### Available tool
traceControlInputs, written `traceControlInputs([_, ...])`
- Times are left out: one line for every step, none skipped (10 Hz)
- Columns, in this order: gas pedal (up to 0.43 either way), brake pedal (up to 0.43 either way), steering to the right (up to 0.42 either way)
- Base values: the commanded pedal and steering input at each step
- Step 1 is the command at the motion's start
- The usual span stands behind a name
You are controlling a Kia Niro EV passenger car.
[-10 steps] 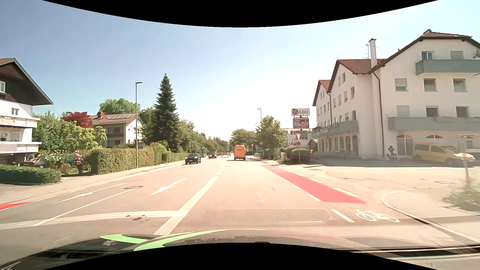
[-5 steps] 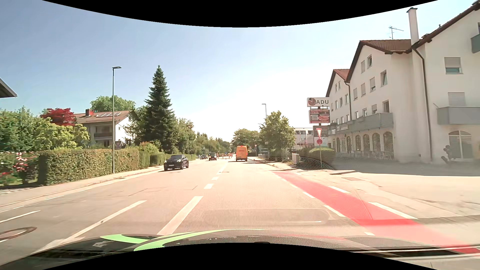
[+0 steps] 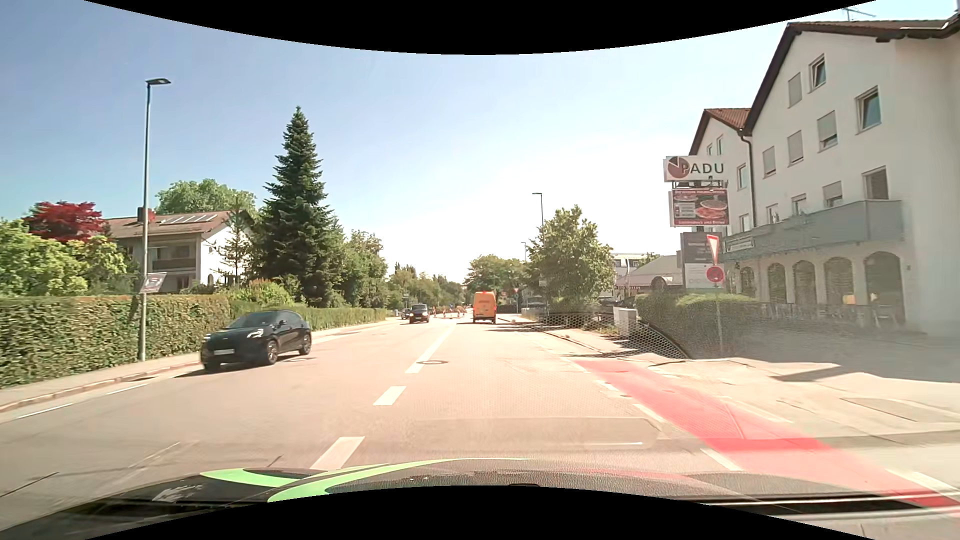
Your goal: Follow the waypoints while adhering to traffic rules and regulations
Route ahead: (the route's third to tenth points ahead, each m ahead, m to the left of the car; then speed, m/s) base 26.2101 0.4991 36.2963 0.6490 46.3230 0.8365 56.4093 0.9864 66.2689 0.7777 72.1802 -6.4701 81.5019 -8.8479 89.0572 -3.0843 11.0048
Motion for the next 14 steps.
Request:
traceControlInputs([0.028, 0.0, -0.006])
traceControlInputs([0.02, 0.0, -0.005])
traceControlInputs([0.02, 0.0, -0.006])
traceControlInputs([0.02, 0.0, -0.006])
traceControlInputs([0.02, 0.0, -0.006])
traceControlInputs([0.02, 0.0, -0.006])
traceControlInputs([0.02, 0.0, -0.006])
traceControlInputs([0.02, 0.0, -0.005])
traceControlInputs([0.0, 0.0, -0.005])
traceControlInputs([0.0, 0.0, -0.005])
traceControlInputs([0.0, 0.0, -0.005])
traceControlInputs([0.0, 0.0, -0.005])
traceControlInputs([0.0, 0.0, -0.005])
traceControlInputs([0.0, 0.0, -0.005])
